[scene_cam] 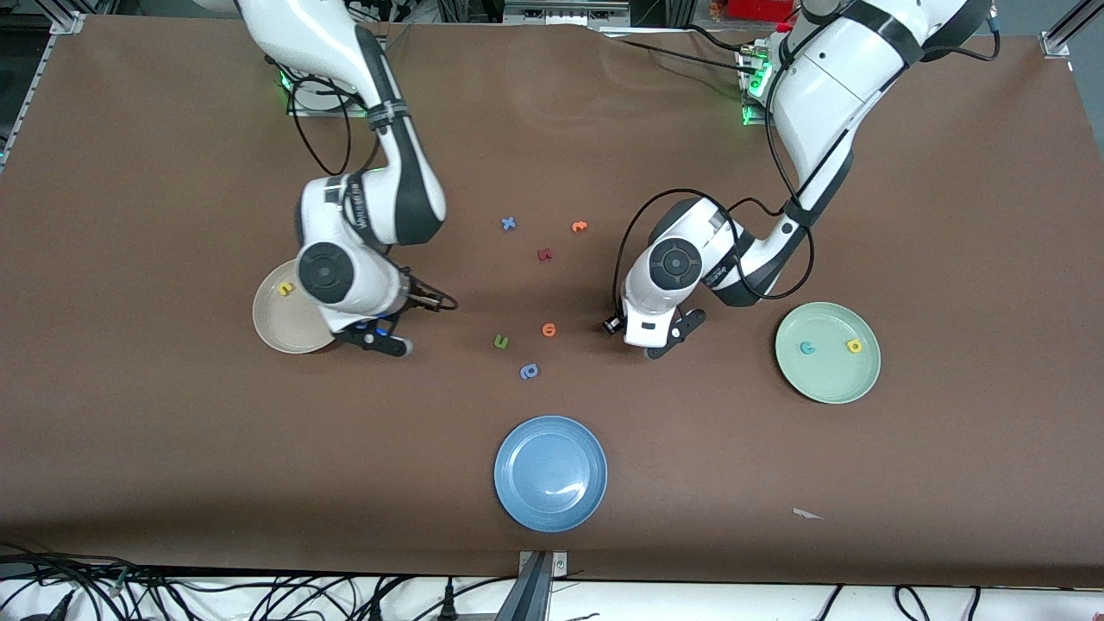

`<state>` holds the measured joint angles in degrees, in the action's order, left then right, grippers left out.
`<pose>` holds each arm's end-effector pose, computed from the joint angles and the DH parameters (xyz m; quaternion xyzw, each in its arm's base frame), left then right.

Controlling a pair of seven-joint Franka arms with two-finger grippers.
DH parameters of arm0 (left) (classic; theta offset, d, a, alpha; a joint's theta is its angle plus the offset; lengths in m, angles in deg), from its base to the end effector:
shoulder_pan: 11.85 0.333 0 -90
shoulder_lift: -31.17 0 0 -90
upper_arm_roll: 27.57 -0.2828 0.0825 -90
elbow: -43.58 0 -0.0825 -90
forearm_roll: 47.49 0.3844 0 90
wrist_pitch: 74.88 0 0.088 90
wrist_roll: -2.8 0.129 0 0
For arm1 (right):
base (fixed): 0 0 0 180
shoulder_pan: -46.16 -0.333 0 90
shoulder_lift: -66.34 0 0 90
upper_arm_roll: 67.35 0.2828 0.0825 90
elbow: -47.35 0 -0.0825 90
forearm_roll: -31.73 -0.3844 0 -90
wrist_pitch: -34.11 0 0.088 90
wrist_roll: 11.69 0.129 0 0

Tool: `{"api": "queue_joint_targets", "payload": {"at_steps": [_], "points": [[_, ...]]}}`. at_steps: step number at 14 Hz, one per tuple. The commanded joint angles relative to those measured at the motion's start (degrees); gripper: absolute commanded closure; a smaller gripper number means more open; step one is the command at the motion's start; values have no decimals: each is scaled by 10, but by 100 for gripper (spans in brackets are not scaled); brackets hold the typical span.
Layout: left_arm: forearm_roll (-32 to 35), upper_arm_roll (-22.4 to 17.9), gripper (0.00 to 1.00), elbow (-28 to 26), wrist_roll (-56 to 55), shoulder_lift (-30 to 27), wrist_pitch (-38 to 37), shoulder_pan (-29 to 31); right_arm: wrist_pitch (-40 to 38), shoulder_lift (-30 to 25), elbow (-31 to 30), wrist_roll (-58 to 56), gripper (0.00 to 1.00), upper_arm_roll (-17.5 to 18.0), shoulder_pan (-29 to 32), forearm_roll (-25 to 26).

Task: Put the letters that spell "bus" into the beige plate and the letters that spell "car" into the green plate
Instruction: 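Grasp the yellow s with the right gripper while the left gripper reaches the l, then place the s on the cream plate while the left gripper grasps the l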

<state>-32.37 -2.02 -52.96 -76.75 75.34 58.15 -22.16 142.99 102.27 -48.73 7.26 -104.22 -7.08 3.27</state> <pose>0.5375 -0.3620 0.1339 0.9408 0.3327 -0.0635 0.0131 0.5764 0.2406 0.2263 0.9851 -0.1120 -0.1304 0.0028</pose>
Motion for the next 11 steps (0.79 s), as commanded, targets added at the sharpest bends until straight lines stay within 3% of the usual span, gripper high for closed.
{"api": "queue_joint_targets", "payload": {"at_steps": [1, 6, 11], "points": [[33, -6, 32, 3, -3, 7, 6, -6, -19, 1, -30, -111, 91, -44, -2, -4], [34, -5, 37, 5, -3, 10, 6, -8, -4, 19, -65, -260, 91, -59, 61, -3], [33, -6, 39, 6, -7, 10, 6, -20, 37, 55, -62, -329, 91, -59, 119, -2]]}}
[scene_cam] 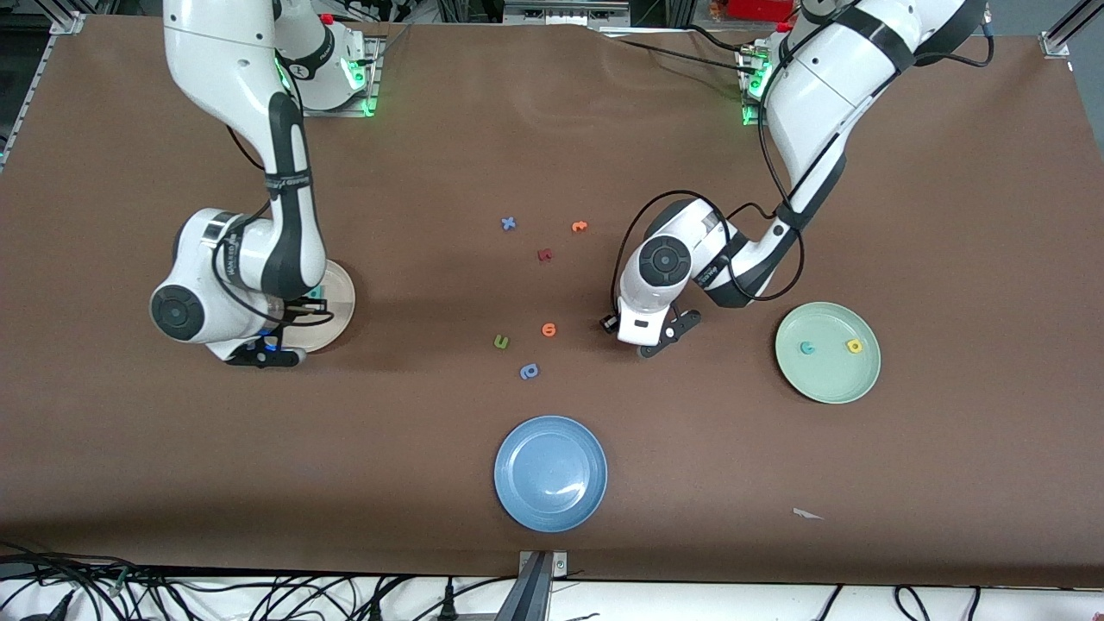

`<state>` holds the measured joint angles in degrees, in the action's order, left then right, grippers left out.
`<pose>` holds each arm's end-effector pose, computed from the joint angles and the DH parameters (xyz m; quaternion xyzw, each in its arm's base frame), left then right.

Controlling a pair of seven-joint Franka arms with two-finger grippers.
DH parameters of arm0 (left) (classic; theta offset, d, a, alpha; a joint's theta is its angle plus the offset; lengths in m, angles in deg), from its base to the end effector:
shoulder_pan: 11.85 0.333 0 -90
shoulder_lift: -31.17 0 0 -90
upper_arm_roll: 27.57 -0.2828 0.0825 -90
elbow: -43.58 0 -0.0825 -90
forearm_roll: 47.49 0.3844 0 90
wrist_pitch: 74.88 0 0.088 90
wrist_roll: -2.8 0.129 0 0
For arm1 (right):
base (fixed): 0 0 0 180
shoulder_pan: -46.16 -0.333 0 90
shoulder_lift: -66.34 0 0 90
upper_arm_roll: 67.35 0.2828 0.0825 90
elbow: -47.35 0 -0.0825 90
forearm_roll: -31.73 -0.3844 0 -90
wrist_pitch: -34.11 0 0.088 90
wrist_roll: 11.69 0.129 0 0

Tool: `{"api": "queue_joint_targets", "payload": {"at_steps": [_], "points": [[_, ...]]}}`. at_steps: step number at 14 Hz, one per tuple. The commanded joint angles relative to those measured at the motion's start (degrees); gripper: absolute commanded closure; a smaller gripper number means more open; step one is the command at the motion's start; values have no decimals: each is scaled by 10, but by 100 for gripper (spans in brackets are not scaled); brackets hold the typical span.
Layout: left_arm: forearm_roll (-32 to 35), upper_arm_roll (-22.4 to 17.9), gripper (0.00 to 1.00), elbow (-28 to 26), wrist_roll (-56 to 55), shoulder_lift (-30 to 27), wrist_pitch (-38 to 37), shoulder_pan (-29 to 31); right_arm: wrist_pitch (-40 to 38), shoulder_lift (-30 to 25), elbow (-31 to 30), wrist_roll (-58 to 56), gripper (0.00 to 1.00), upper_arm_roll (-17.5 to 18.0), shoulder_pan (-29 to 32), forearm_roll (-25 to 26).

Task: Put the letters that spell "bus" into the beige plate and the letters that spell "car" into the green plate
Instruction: 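Place the s on the cream plate while the left gripper grasps the l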

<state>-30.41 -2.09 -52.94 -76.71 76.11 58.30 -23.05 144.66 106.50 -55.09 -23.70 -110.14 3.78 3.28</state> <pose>0.5306 -0.3685 0.1259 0.9475 0.3146 -0.0575 0.0049 0.5878 0.0425 0.1726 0.9863 -0.0093 -0.1644 0.0040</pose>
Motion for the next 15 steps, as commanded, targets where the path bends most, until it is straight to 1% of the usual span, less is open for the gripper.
{"api": "queue_joint_targets", "payload": {"at_steps": [1, 2, 3, 4, 5, 6, 10, 12, 14, 15], "points": [[14, -5, 40, 5, -8, 3, 4, -13, 32, 18, 1, -29, 91, 2, 22, -2], [14, -5, 41, 5, -8, 3, 4, -15, 36, 20, 2, -32, 90, 2, 27, -3], [15, -5, 44, 5, -8, 6, 4, -15, 37, 21, 3, -30, 86, 3, 26, -4], [15, -5, 46, 5, -7, 7, 4, -15, 36, 21, 3, -27, 75, 3, 25, -4], [15, -5, 50, 5, -6, 7, 4, -15, 35, 21, 3, -23, 45, 3, 25, -5], [15, -5, 53, 5, -6, 7, 4, -15, 33, 21, 4, -21, 0, 3, 24, -7], [16, -5, 74, 5, -4, 7, 4, -15, 16, 18, 7, -8, 0, 3, 17, -9], [16, -5, 83, 5, -3, 7, 4, -15, -1, 13, 14, -2, 0, 3, 9, -9], [16, -5, 88, 6, -3, 6, 4, -14, -44, 7, 35, 15, 0, 1, 7, -9], [17, -5, 88, 5, -2, 6, 4, -14, -65, 2, 47, 16, 0, -1, 8, -9]]}}
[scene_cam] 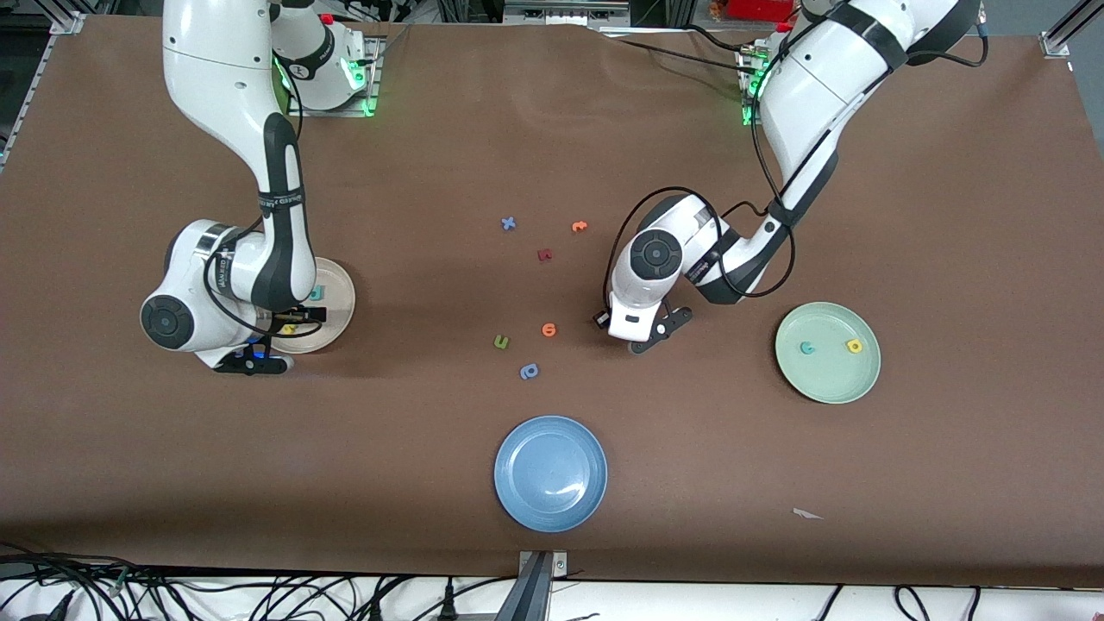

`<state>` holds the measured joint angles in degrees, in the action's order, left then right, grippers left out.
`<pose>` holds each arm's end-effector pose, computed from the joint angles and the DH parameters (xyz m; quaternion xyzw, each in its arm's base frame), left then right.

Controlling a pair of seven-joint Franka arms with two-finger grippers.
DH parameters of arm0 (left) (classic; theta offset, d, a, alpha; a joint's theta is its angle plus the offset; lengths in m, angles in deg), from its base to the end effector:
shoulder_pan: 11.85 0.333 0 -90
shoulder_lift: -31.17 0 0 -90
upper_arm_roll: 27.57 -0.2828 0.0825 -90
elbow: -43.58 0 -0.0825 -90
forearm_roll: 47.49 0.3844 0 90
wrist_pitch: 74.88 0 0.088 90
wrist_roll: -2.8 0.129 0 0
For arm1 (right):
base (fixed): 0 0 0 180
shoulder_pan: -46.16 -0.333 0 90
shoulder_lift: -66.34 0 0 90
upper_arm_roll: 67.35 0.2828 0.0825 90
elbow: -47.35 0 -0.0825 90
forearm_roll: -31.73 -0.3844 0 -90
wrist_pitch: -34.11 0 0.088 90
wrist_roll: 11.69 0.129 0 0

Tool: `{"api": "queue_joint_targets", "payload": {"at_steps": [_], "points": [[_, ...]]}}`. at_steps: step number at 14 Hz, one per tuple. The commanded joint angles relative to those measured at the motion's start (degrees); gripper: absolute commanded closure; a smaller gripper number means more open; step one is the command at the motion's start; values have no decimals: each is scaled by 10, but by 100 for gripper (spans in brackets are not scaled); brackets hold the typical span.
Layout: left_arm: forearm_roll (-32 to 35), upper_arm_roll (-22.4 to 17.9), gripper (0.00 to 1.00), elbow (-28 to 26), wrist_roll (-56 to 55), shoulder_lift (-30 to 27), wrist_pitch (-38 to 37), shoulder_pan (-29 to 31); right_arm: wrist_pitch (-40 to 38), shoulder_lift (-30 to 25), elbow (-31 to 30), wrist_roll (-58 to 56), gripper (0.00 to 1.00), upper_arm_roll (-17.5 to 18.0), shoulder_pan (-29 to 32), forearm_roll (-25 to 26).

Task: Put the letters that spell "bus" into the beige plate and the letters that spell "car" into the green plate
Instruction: 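Place the s on the cream plate while the left gripper grasps the l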

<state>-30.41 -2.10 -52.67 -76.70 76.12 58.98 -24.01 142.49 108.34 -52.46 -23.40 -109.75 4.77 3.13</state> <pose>0.5274 -0.3787 0.1285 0.9500 0.3076 -0.0532 0.0112 0.5935 0.0432 0.1695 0.9844 -0.0103 -0.1754 0.0064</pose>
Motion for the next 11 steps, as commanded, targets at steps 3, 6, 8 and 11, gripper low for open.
{"api": "queue_joint_targets", "payload": {"at_steps": [3, 6, 8, 11], "points": [[18, -5, 96, 4, -2, 5, -3, -3, -92, -33, 56, 25, 0, -10, -3, -6], [18, -5, 97, 5, -1, 4, -3, 0, -148, -52, 102, 26, 0, -17, -3, -1], [17, -5, 97, 8, -1, 3, -3, 3, -178, -62, 147, 24, 0, -19, -3, 0], [16, -6, 87, 45, -2, 6, -4, 5, -210, -86, 181, 23, 0, -21, -11, 7]]}}
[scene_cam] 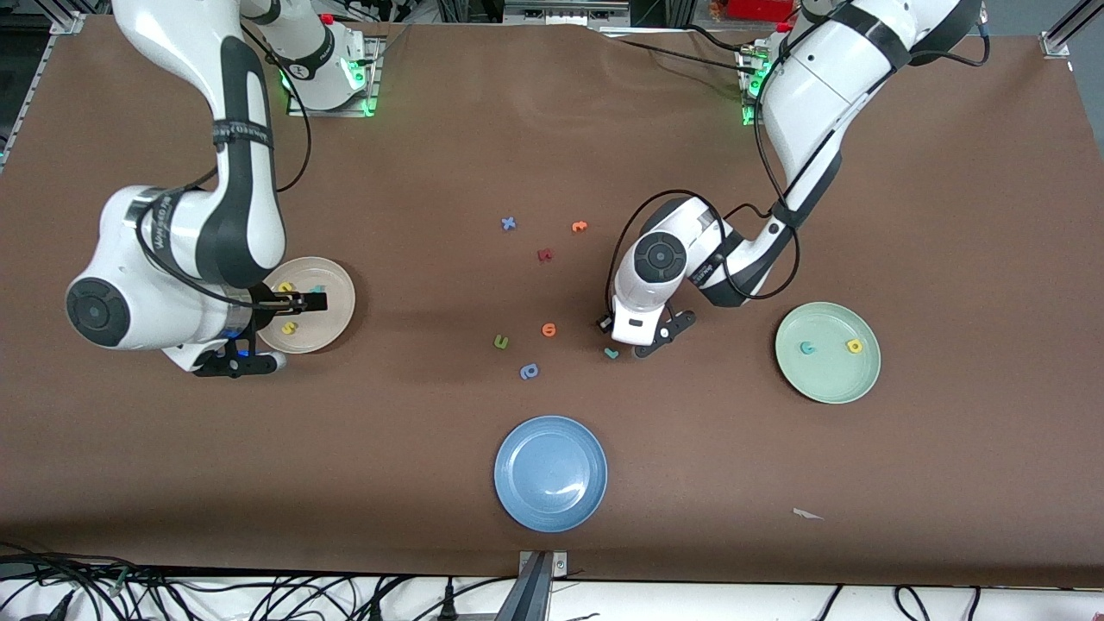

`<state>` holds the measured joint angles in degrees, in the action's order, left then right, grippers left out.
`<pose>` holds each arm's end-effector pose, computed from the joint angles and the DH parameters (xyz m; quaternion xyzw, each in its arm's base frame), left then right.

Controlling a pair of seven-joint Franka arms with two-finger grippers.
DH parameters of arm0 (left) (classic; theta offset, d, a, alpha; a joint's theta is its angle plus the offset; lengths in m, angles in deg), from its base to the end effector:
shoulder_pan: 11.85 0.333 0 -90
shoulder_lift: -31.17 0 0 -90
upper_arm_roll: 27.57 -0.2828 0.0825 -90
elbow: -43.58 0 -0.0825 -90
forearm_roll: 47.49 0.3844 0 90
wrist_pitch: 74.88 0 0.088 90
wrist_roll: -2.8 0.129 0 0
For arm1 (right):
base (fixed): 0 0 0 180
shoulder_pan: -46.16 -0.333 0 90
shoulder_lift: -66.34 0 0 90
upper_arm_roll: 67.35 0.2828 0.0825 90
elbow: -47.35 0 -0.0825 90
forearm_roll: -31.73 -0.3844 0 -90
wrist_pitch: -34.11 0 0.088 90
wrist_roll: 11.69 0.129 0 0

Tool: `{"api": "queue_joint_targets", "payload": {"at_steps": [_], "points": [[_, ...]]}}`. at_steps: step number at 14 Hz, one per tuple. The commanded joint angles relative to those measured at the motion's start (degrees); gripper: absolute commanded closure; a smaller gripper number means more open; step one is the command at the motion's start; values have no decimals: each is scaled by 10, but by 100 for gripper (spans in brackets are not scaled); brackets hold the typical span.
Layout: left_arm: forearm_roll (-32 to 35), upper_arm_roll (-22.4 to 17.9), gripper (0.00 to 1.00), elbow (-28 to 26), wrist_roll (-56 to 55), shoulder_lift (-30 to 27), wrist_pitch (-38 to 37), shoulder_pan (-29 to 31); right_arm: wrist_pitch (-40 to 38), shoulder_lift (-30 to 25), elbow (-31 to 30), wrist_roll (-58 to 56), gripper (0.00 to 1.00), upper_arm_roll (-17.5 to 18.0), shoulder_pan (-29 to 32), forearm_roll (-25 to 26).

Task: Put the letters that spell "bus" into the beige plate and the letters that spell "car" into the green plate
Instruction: 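Place the s on the cream plate while the left gripper grasps the l, then return the right gripper to rest while the left gripper lifts the teal l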

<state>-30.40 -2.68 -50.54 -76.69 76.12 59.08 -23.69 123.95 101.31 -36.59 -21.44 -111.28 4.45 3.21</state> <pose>0.5465 -0.3734 0.1411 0.9469 0.3183 -0.0391 0.0227 0.6266 0.1021 0.3266 -0.9851 -0.0347 0.1600 0.0527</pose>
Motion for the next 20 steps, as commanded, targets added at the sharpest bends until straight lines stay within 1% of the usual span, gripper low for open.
{"api": "queue_joint_targets", "payload": {"at_steps": [1, 2, 4, 5, 8, 9, 10, 11, 12, 14, 16, 17, 18, 20], "points": [[12, 0, 79, 28, -3, 6, -5, 2, -33, -36, 29, 4, 0, -5, -8, 31], [8, 0, 70, 30, -5, 7, -5, 2, -35, -53, 40, 4, 0, -3, -9, 52], [6, 0, 67, 32, -13, 15, -4, 2, -38, -75, 62, 3, 0, -4, -20, 75], [6, -1, 63, 43, -18, 20, -4, 2, -48, -85, 71, 6, 0, -2, -21, 78], [6, -1, 62, 98, -41, 55, -4, 1, -76, -96, 84, 14, 0, 1, -12, 79], [7, -1, 62, 107, -49, 62, -4, -1, -92, -101, 85, 14, 0, 2, -4, 79], [7, -1, 62, 110, -53, 65, -4, -3, -119, -109, 84, 16, 0, 24, 15, 78], [7, -1, 62, 111, -53, 66, -4, -5, -135, -117, 85, 18, 0, 61, 52, 80], [7, -1, 62, 112, -54, 68, -4, -5, -134, -127, 84, 19, 0, 103, 84, 85], [8, -2, 62, 123, -60, 79, -4, -6, -127, -144, 84, 82, 0, 183, 137, 127], [8, -1, 62, 125, -63, 80, -4, -7, -110, -168, 82, 154, 0, 278, 180, 200], [8, -1, 62, 125, -68, 80, -4, -7, -112, -179, 80, 169, 0, 314, 203, 217], [8, -2, 61, 126, -70, 80, -4, -7, -114, -182, 79, 174, 0, 325, 210, 218], [8, -1, 61, 126, -72, 80, -4, -7, -115, -198, 72, 174, 0, 329, 217, 217]]}}
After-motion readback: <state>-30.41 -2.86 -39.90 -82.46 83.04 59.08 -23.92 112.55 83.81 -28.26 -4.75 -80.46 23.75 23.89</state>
